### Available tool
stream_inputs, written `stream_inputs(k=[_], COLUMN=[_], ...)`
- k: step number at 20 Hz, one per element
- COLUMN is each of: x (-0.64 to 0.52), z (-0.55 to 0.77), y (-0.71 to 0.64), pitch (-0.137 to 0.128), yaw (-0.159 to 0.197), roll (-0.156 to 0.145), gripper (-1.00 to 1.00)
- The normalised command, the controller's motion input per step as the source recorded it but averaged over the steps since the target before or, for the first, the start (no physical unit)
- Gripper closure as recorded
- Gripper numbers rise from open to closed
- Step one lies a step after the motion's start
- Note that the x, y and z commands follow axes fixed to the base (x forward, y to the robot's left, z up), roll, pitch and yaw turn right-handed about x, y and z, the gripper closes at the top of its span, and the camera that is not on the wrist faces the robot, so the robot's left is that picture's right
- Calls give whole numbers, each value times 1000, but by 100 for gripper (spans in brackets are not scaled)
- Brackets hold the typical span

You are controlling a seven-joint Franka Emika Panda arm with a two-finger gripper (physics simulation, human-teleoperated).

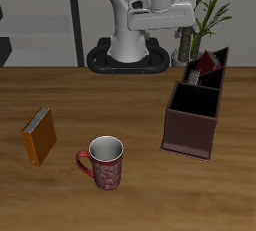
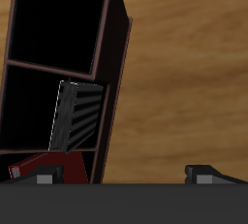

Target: Place the striped book into the left desk caddy's front compartment and place the red book into the left desk caddy's left compartment and place the orange book into the left desk caddy's back compartment

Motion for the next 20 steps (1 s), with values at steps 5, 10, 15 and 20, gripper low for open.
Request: stream_inputs(k=[5, 10, 15, 20], x=[637, 397, 317, 317], z=[19, 23, 206, 294], y=[-581, -396, -521, -657], pitch=[109, 68, 76, 45], yaw=[-56, -50, -83, 70], roll=[-100, -58, -4, -11], gripper=[-100, -100, -100, -100])
